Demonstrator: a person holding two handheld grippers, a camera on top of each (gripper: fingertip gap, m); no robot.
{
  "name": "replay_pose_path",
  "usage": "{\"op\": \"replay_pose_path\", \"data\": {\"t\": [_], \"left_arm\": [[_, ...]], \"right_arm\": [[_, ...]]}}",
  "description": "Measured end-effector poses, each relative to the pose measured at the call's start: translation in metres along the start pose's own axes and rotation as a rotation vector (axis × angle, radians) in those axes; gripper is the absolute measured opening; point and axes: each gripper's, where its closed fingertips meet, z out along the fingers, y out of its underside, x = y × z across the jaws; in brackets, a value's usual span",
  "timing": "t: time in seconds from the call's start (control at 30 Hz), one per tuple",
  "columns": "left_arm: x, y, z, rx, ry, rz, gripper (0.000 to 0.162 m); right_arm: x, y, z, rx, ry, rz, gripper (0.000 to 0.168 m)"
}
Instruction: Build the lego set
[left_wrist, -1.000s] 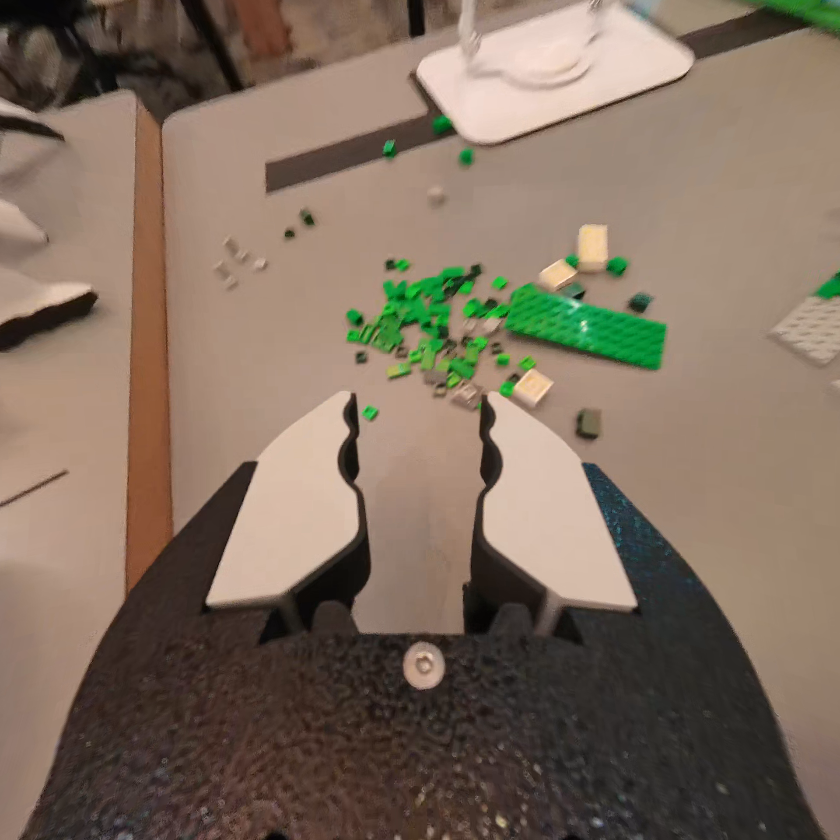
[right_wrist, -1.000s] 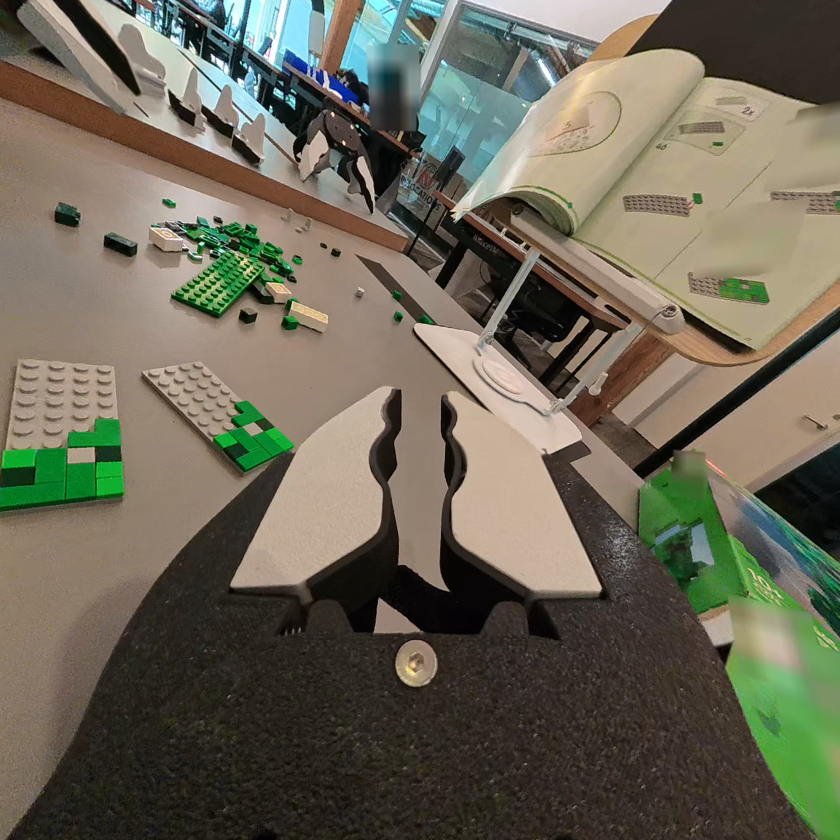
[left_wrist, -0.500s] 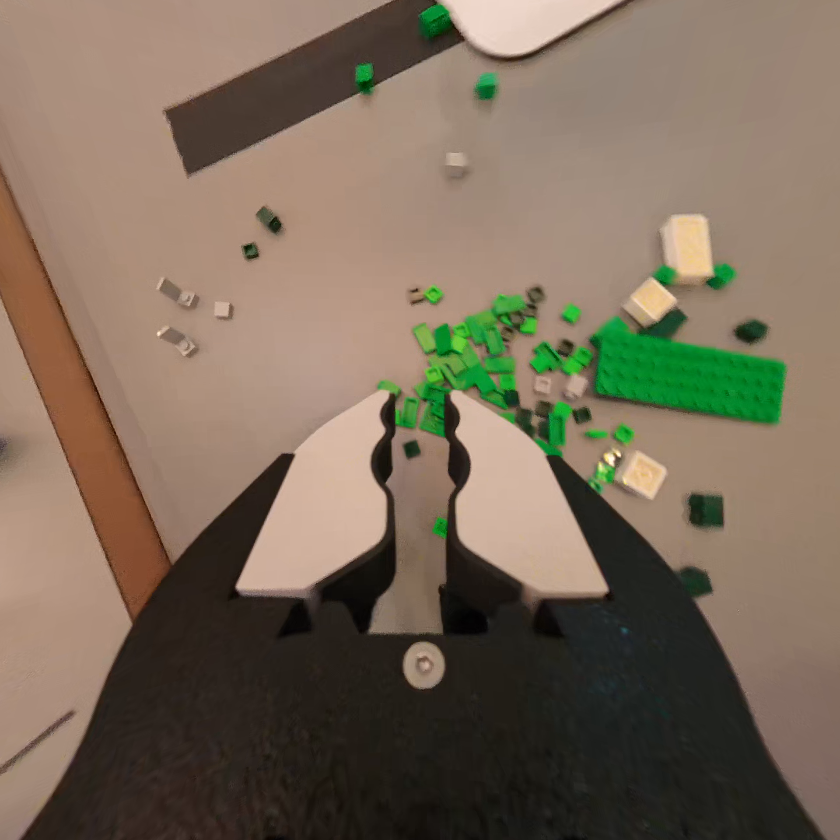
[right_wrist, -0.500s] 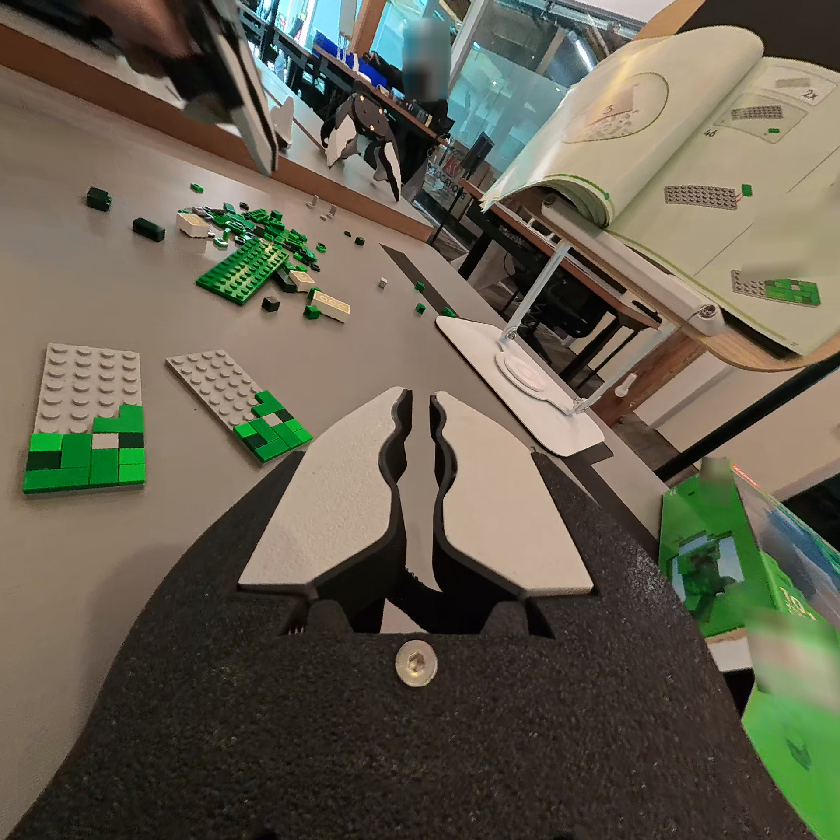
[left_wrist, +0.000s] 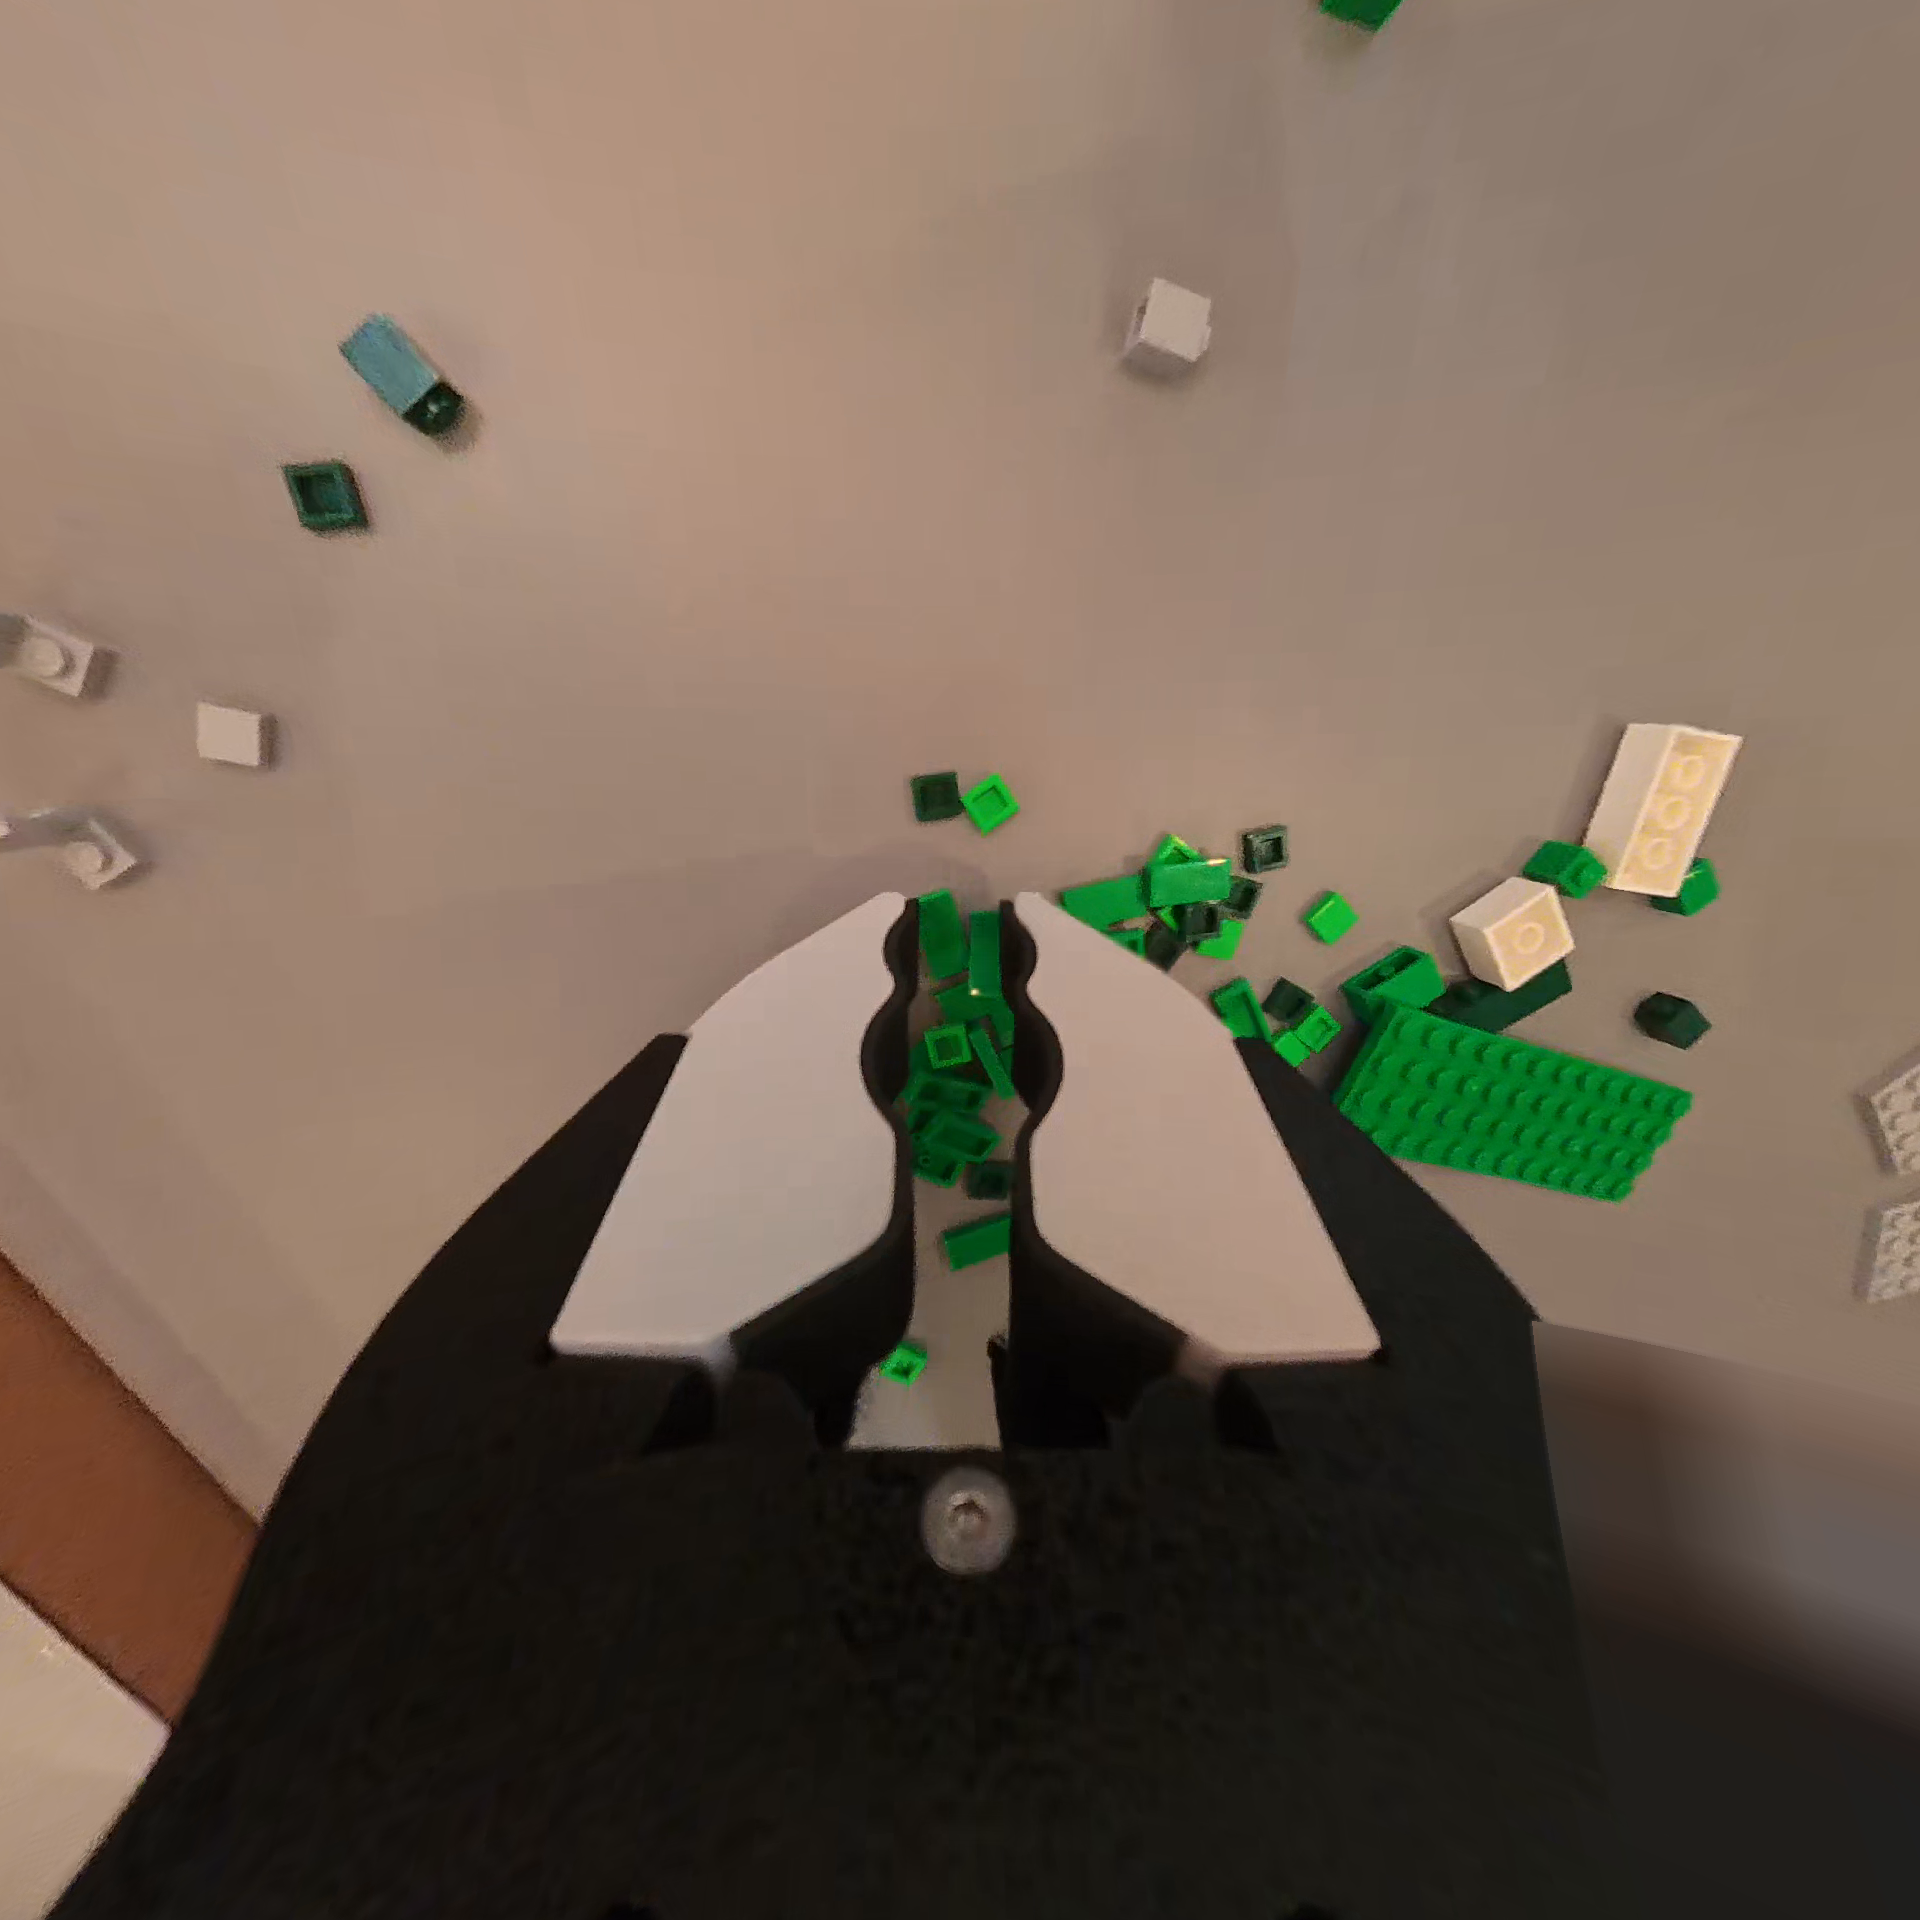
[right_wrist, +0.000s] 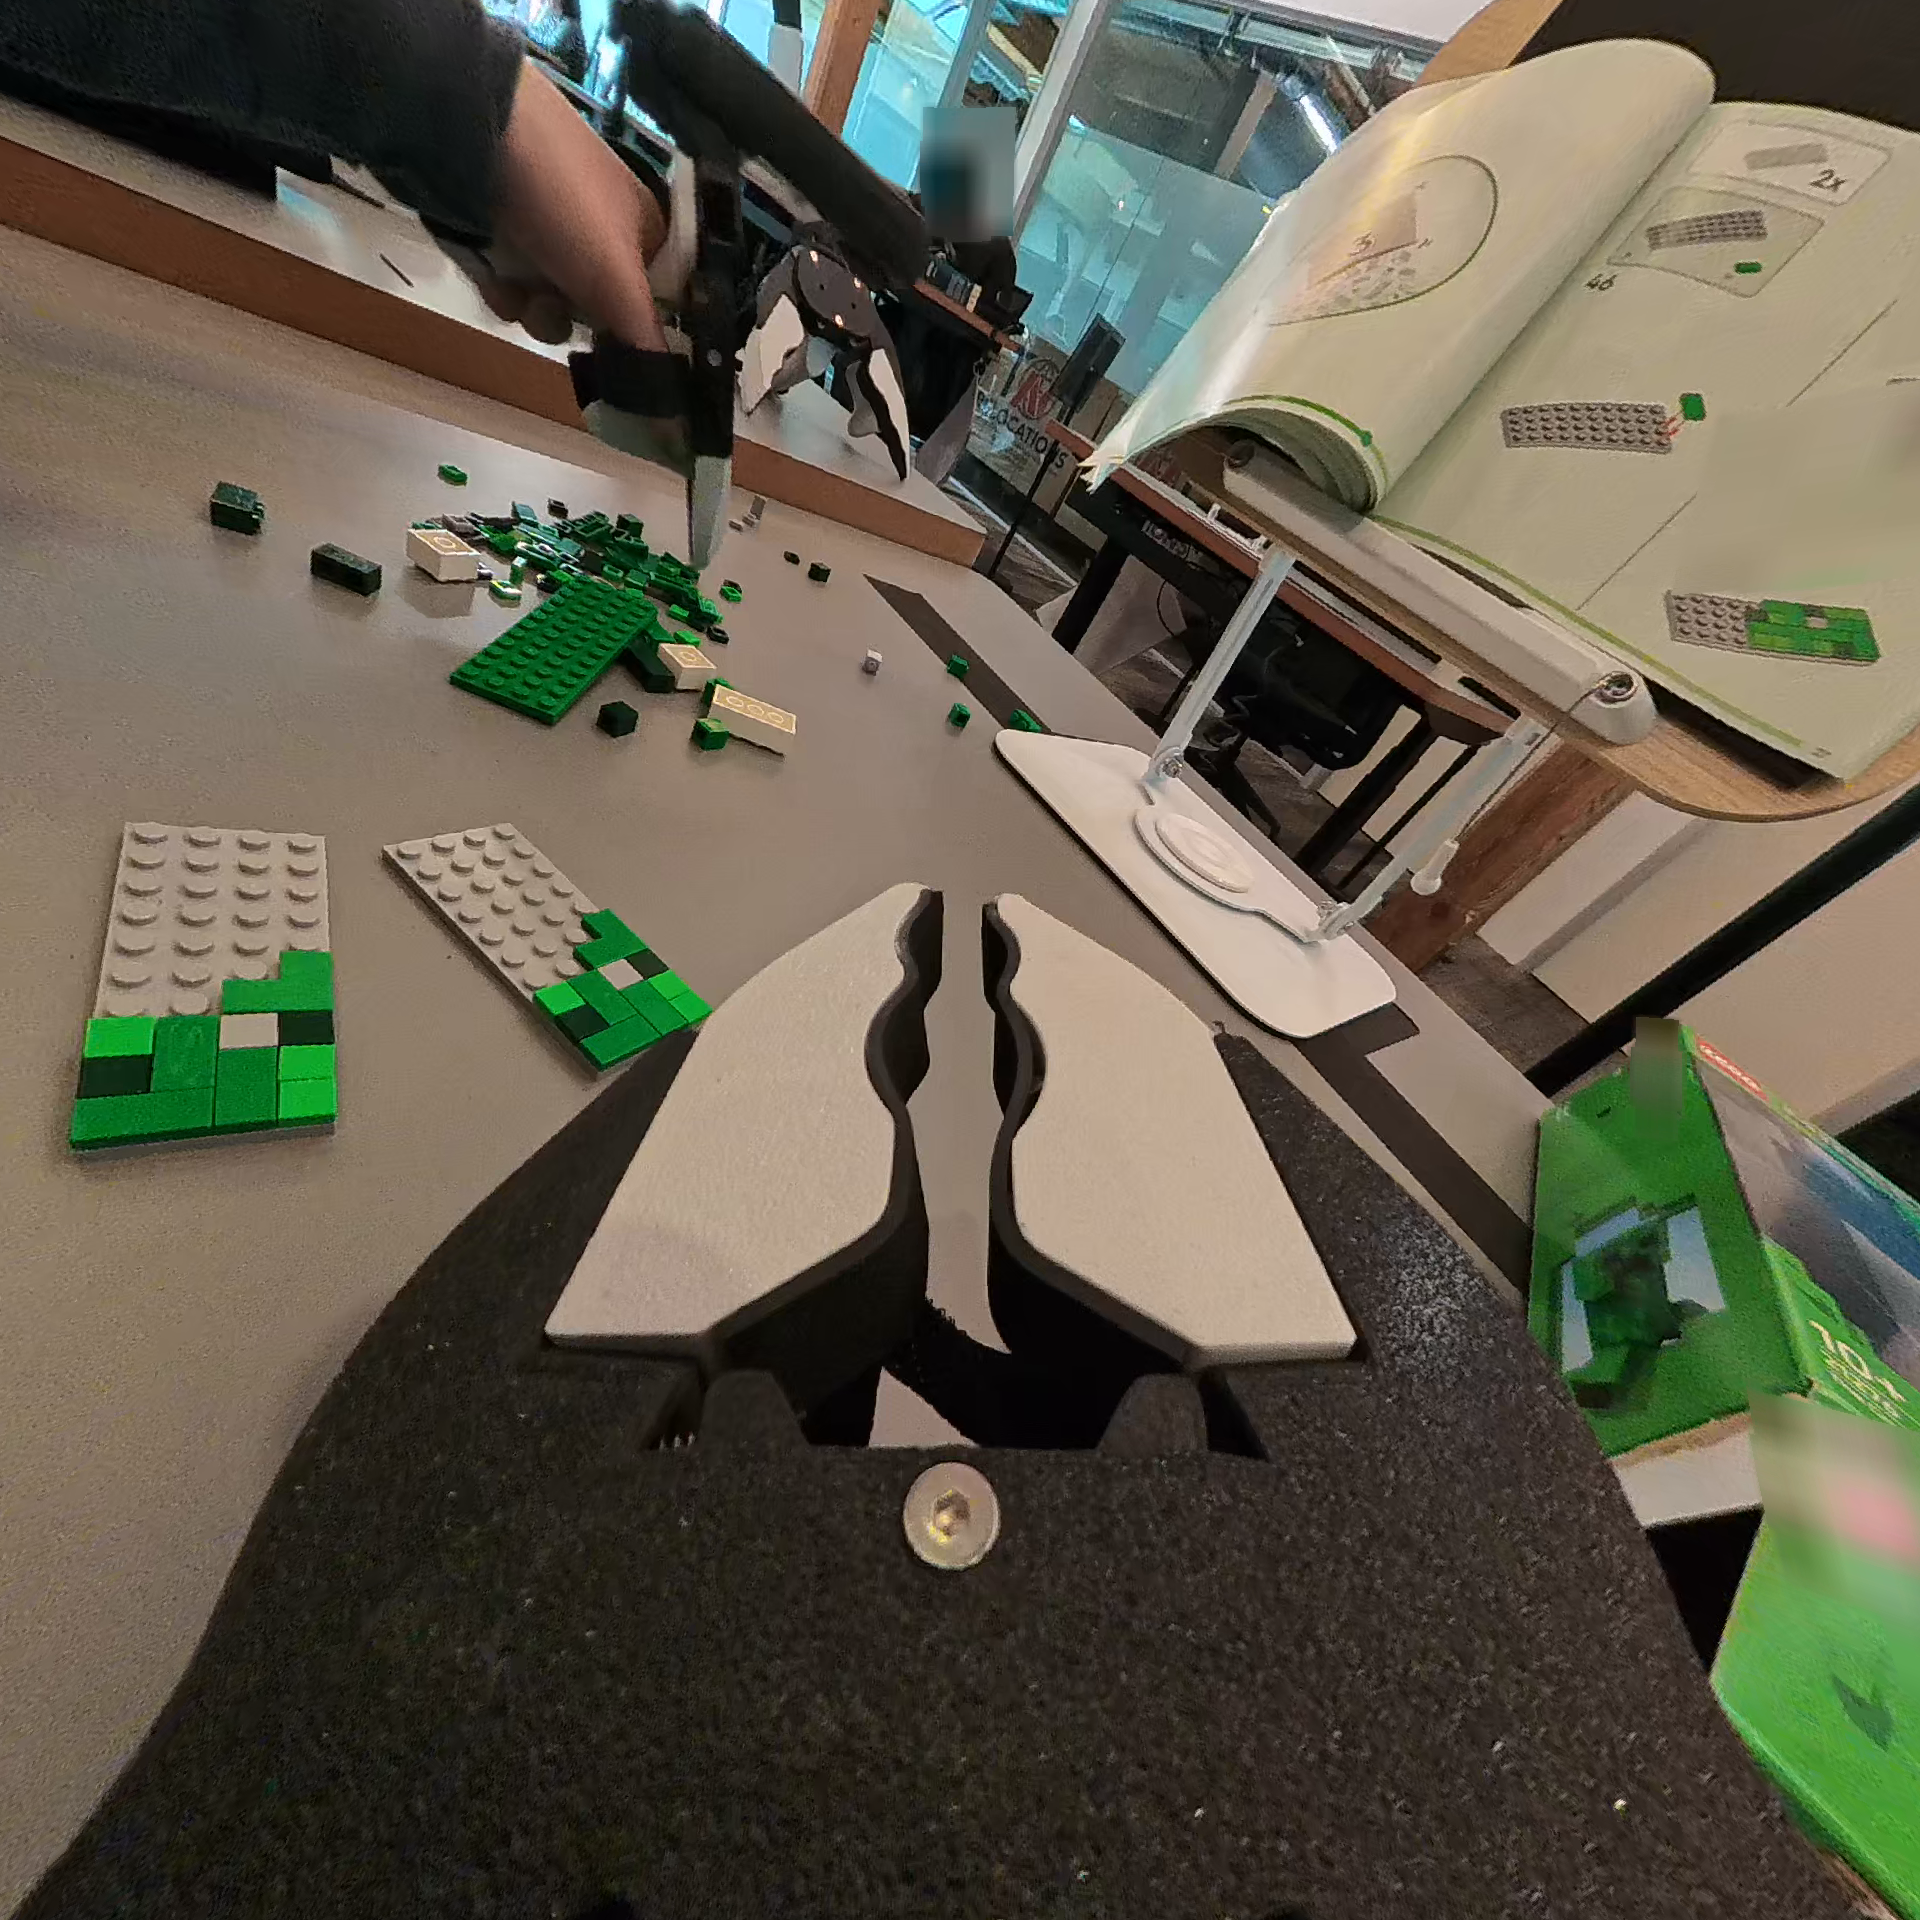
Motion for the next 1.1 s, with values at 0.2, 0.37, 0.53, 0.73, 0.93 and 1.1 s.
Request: {"op": "replay_pose_path", "data": {"t": [0.2, 0.37, 0.53, 0.73, 0.93, 1.1], "left_arm": [[-0.002, 0.002, 0.002, -0.040, -0.053, 0.014, 0.009], [-0.006, 0.005, 0.001, -0.068, -0.099, 0.037, 0.000], [-0.009, 0.004, 0.001, -0.072, -0.120, 0.070, 0.000], [-0.012, -0.006, -0.004, -0.011, -0.112, 0.064, 0.000], [-0.009, 0.002, -0.004, -0.040, -0.084, 0.015, 0.018], [-0.009, 0.006, -0.002, -0.057, -0.080, -0.025, 0.014]], "right_arm": [[-0.001, 0.001, 0.001, -0.004, -0.005, -0.001, 0.006], [-0.002, 0.001, 0.001, -0.007, -0.009, -0.004, 0.006], [-0.002, 0.002, 0.002, -0.013, -0.012, -0.011, 0.006], [-0.002, 0.002, 0.002, -0.012, -0.012, -0.011, 0.006], [-0.003, 0.002, 0.002, -0.016, -0.016, -0.014, 0.006], [-0.003, 0.002, 0.002, -0.019, -0.017, -0.020, 0.005]]}}
